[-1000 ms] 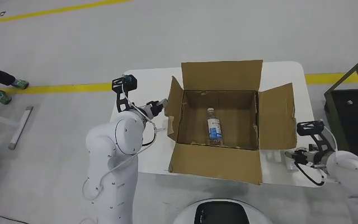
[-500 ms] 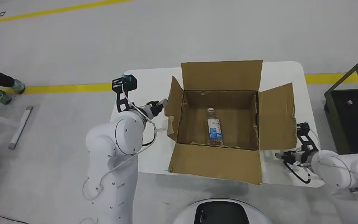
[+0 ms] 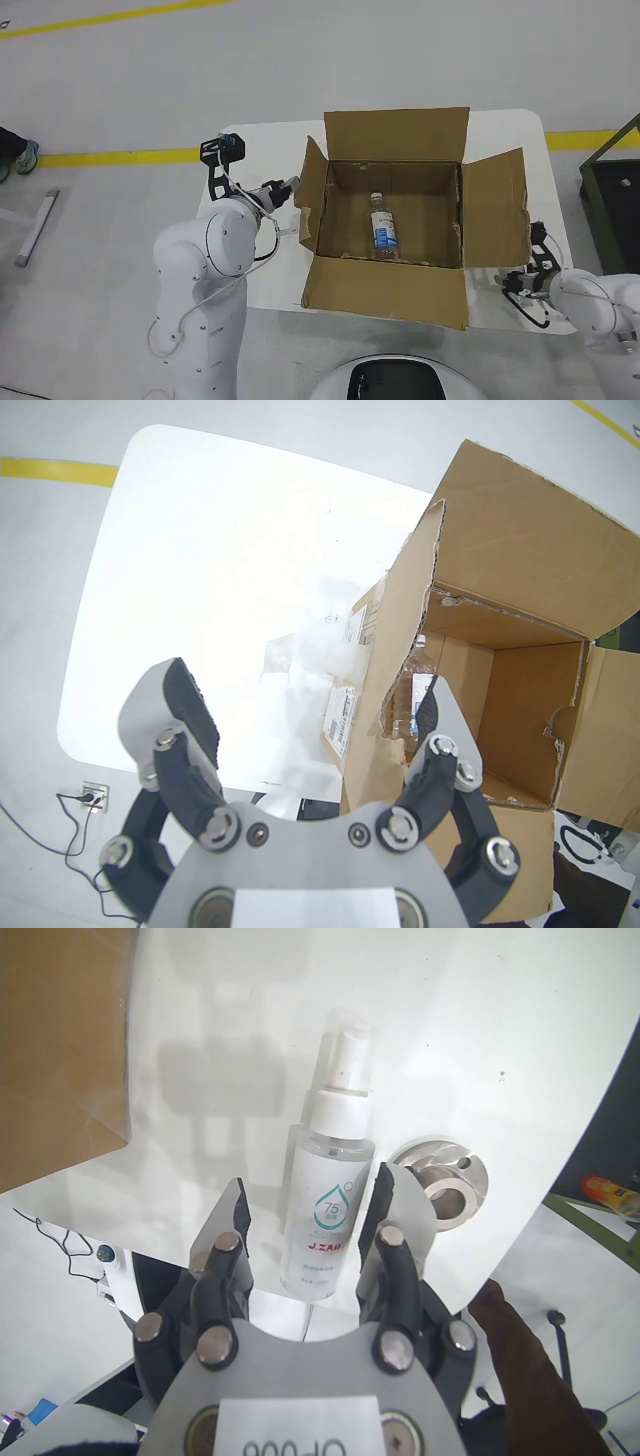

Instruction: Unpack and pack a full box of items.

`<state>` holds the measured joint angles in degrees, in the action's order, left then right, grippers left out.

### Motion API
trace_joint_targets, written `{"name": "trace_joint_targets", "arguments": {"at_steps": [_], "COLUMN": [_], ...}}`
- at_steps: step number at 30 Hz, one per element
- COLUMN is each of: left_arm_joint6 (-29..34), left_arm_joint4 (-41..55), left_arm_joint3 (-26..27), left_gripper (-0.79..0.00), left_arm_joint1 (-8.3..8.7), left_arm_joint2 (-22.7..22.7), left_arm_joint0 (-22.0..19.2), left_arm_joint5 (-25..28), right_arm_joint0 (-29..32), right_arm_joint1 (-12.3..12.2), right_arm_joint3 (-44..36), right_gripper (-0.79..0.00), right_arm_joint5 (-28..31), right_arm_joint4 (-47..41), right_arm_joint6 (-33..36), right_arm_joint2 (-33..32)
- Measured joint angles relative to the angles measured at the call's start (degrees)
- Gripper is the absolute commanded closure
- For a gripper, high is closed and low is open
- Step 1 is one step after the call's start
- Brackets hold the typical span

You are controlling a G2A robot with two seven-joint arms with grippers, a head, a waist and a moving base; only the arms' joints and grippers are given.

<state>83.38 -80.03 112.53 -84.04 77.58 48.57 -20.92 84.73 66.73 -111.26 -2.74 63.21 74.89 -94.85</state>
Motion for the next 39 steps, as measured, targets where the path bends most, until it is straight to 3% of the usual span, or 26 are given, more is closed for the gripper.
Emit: {"name": "trace_joint_targets", "arguments": {"at_steps": [3, 12, 14, 15, 16, 27, 39], "left_arm_joint6": [0.00, 0.00, 0.00, 0.00, 0.00, 0.00, 0.00], "left_arm_joint4": [0.00, 0.00, 0.00, 0.00, 0.00, 0.00, 0.00], "left_arm_joint3": [0.00, 0.00, 0.00, 0.00, 0.00, 0.00, 0.00], "left_gripper": [-0.785, -0.785, -0.785, -0.785, -0.785, -0.785, -0.785], "left_arm_joint1": [0.00, 0.00, 0.00, 0.00, 0.00, 0.00, 0.00], "left_arm_joint2": [0.00, 0.00, 0.00, 0.00, 0.00, 0.00, 0.00], "left_arm_joint0": [0.00, 0.00, 0.00, 0.00, 0.00, 0.00, 0.00], "left_arm_joint5": [0.00, 0.00, 0.00, 0.00, 0.00, 0.00, 0.00], "right_arm_joint0": [-0.11, -0.70, -0.85, -0.92, -1.04, -1.20, -1.20], "right_arm_joint1": [-0.08, -0.28, -0.33, -0.35, -0.38, -0.57, -0.48], "right_arm_joint3": [0.49, 2.08, 2.35, 2.55, 2.78, 0.84, -8.28], "right_gripper": [-0.391, -0.336, -0.262, -0.185, 0.000, 0.000, 0.000], "right_arm_joint5": [-0.04, -0.20, -0.25, -0.25, -0.25, -2.30, -4.08], "right_arm_joint4": [0.19, 1.05, 1.25, 1.38, 1.56, -4.13, -23.72], "right_arm_joint6": [-0.14, -0.44, -0.39, -0.41, -0.42, -3.39, -19.76], "right_arm_joint2": [0.29, 1.47, 1.69, 1.77, 1.87, -2.41, -17.89]}}
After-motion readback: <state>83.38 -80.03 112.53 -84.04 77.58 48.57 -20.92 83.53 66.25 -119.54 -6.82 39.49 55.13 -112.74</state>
